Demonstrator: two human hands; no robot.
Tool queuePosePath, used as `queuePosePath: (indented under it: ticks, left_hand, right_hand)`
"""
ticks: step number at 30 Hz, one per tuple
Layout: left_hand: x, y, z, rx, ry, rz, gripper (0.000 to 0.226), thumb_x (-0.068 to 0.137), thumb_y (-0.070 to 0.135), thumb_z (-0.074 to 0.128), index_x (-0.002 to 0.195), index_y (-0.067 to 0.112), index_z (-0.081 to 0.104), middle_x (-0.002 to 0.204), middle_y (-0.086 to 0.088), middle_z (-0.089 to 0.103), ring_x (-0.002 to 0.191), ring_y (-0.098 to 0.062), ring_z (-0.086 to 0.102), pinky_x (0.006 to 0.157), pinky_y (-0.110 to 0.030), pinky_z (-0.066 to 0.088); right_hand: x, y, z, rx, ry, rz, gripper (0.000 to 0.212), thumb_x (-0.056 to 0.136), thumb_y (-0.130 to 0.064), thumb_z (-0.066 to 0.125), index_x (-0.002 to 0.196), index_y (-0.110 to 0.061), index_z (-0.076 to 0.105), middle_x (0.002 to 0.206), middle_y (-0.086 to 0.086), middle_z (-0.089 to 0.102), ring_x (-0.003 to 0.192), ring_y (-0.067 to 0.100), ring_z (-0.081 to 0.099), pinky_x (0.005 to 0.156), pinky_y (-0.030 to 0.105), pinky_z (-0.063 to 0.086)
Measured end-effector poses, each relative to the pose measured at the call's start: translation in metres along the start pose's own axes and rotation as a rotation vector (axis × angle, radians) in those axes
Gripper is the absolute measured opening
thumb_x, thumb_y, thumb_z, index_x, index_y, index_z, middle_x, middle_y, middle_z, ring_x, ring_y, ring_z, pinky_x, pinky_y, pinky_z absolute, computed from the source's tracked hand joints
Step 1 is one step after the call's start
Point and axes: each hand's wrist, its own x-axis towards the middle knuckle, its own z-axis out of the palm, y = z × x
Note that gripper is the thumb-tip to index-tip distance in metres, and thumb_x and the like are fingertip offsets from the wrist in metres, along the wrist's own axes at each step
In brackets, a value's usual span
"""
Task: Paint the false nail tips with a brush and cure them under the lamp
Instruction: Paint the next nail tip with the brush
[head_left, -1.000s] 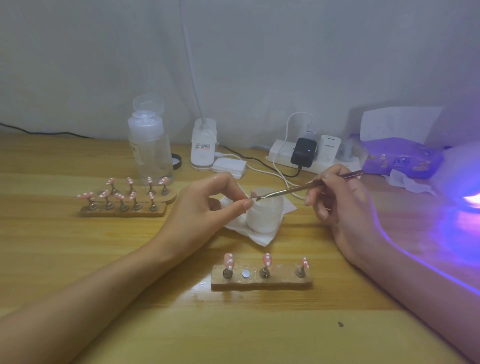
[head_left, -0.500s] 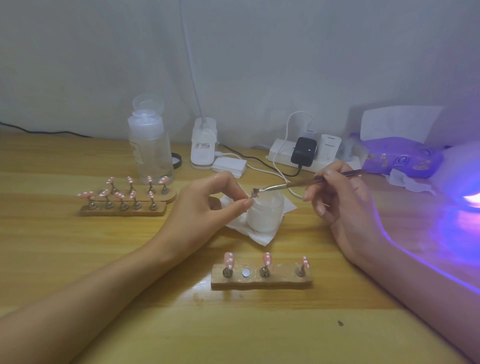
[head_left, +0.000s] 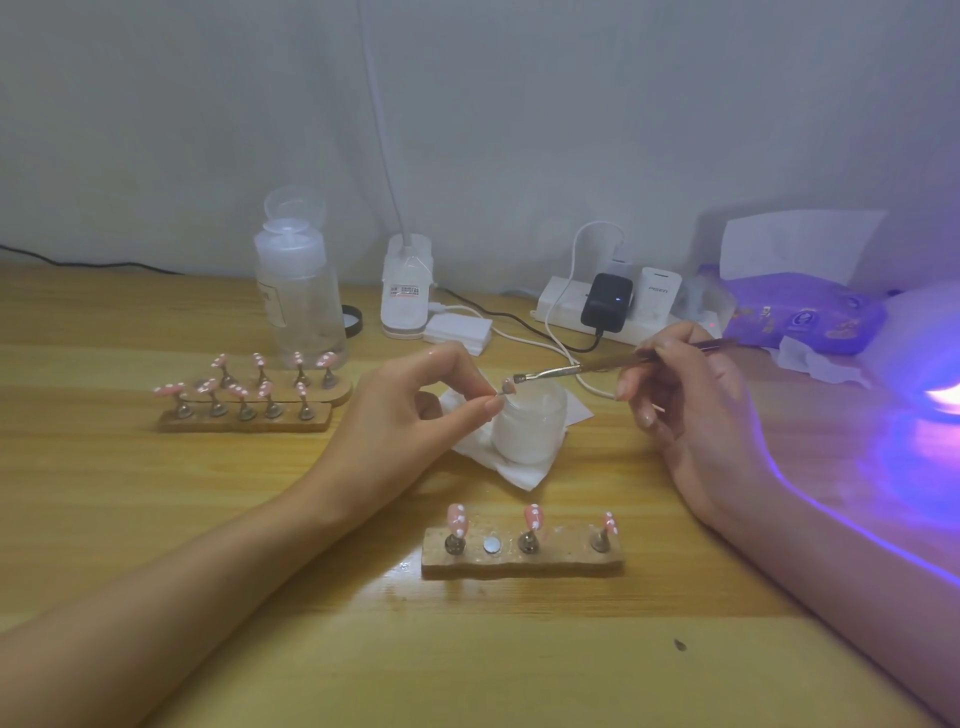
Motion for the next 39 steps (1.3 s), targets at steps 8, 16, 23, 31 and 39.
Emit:
queuePosePath:
  ticks: [8,16,23,31,39]
  left_hand:
    - [-0.0009,0.0027,-0.0005,0.022,0.002,0.015,0.011,0.089,0.019,0.073,0.080,0.021,0.066,0.075,0.021,0.064,0.045,-0.005,0.036,0.048,-0.012,0.031]
    - [-0.0007,0.0061,0.0000,0.065,0.015,0.027,0.011,0.090,0.014,0.071,0.081,0.015,0.064,0.055,0.023,0.052,0.042,-0.005,0.033,0.047,-0.010,0.026]
    - [-0.0007,0.0070,0.0001,0.080,0.008,0.044,0.010,0.090,0.012,0.070,0.082,0.014,0.064,0.068,0.023,0.058,0.045,-0.007,0.035,0.049,-0.011,0.028]
    - [-0.0006,0.0060,0.0002,0.102,0.008,0.054,0.011,0.090,0.013,0.071,0.082,0.017,0.064,0.089,0.010,0.064,0.047,-0.007,0.038,0.053,-0.013,0.032]
    - [-0.0004,0.0049,0.0003,0.088,0.010,0.058,0.012,0.090,0.013,0.071,0.081,0.018,0.063,0.090,0.010,0.064,0.047,-0.007,0.037,0.053,-0.013,0.032]
  right_hand:
    - [0.0004,0.0009,-0.0001,-0.021,0.012,0.001,0.027,0.101,-0.013,0.043,0.075,-0.020,0.047,0.056,0.006,0.062,0.041,0.012,0.041,0.039,0.018,0.026]
    - [0.0006,0.0014,-0.0001,-0.039,-0.003,0.021,0.027,0.102,-0.013,0.042,0.076,-0.019,0.047,0.056,0.006,0.062,0.044,0.013,0.041,0.040,0.019,0.026]
    - [0.0005,0.0026,-0.0003,0.003,-0.068,-0.014,0.024,0.102,-0.015,0.043,0.079,-0.018,0.046,0.059,0.007,0.064,0.042,0.012,0.042,0.039,0.017,0.029]
    - [0.0010,0.0038,-0.0009,0.024,-0.076,-0.028,0.023,0.102,-0.017,0.044,0.080,-0.018,0.046,0.061,0.007,0.065,0.041,0.010,0.041,0.039,0.019,0.024]
    - [0.0017,0.0034,-0.0019,0.031,-0.067,-0.019,0.025,0.103,-0.014,0.041,0.079,-0.018,0.046,0.060,0.007,0.064,0.040,0.010,0.039,0.044,0.027,0.018]
